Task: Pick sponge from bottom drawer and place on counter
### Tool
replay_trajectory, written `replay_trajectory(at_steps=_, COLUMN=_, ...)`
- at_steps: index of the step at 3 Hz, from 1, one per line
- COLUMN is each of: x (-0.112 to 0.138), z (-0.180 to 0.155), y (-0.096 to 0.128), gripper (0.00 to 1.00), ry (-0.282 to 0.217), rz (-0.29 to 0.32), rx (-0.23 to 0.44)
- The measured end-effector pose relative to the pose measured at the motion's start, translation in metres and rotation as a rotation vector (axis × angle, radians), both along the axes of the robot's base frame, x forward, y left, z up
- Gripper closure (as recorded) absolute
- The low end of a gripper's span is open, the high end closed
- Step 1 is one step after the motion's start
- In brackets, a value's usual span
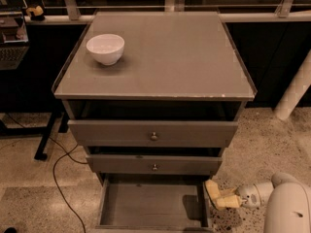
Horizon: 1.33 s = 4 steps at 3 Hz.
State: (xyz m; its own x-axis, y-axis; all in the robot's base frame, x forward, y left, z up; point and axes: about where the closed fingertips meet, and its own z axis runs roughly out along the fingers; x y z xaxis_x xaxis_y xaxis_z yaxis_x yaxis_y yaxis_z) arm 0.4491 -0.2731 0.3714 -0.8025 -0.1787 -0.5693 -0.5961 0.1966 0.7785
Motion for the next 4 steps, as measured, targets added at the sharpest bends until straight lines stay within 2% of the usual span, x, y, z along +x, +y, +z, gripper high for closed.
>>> replay_trajectory(at_steps=1, x=-0.010, z=0.026, y=0.015, gripper=1.00, ry=-0.080, rz=0.061, rx=0.004)
replay_trajectory(at_steps=3, x=-0.078, z=0.162, y=0.073, gripper=1.00, ry=-0.334, rz=0.296, rx=0.074)
replay_trajectory(at_steps=4, x=-0.095, z=0.243, y=0.089, gripper=1.00, ry=-0.486, rz=0.372, rx=0.103)
